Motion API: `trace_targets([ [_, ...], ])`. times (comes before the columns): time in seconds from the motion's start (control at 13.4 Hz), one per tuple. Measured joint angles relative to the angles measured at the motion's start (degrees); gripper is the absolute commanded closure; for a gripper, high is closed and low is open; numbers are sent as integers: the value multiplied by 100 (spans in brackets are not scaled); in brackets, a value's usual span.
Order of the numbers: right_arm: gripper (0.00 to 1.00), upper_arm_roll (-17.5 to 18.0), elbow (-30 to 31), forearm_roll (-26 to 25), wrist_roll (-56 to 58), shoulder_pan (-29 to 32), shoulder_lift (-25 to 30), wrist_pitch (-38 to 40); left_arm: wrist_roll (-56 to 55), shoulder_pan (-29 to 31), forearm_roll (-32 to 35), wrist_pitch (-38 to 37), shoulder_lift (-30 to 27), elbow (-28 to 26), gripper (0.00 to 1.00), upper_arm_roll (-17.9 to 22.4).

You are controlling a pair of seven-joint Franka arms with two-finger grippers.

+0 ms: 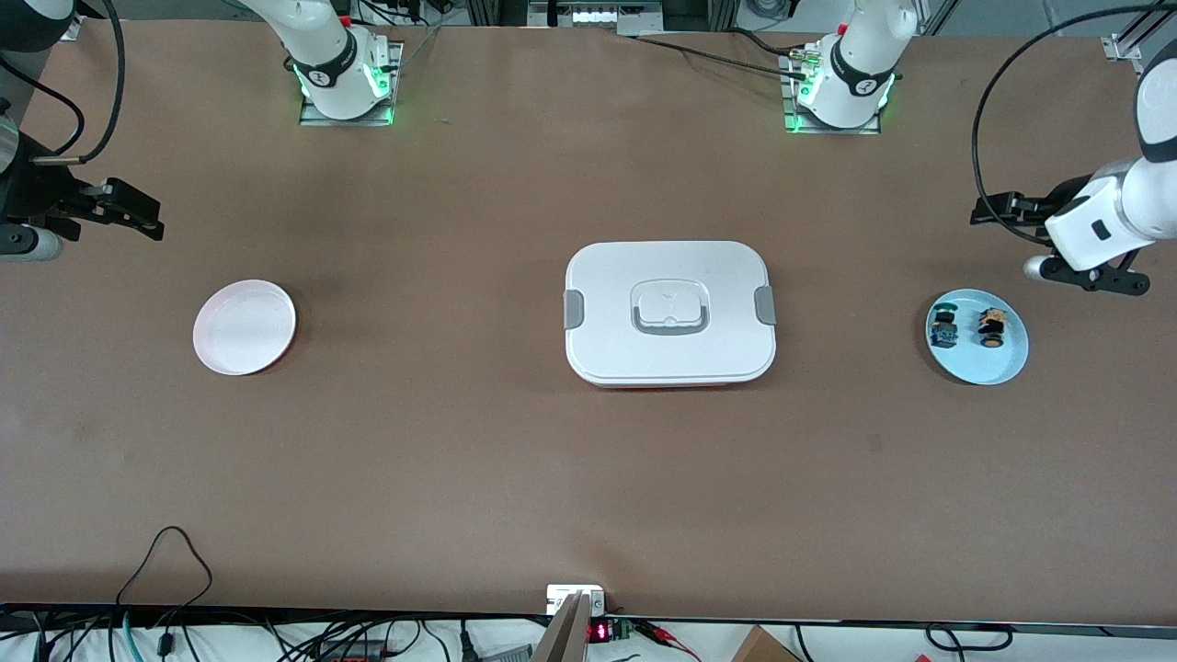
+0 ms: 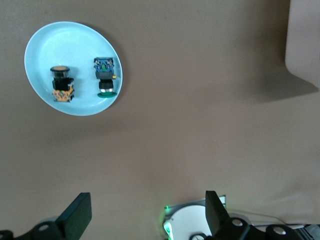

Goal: Transfer orange switch to right arm and place

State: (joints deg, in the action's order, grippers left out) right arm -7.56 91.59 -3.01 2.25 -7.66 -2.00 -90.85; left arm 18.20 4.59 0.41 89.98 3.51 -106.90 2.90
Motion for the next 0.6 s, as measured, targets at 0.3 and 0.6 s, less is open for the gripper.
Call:
trace_targets([
  [0.3,0,0,0,0,0,0,0,0,1220,250,0,774,77,-523,0,7],
  [0.6,0,-2,0,-1,0,2,-1,0,3133,544,3,1223,384,-599,0,11],
])
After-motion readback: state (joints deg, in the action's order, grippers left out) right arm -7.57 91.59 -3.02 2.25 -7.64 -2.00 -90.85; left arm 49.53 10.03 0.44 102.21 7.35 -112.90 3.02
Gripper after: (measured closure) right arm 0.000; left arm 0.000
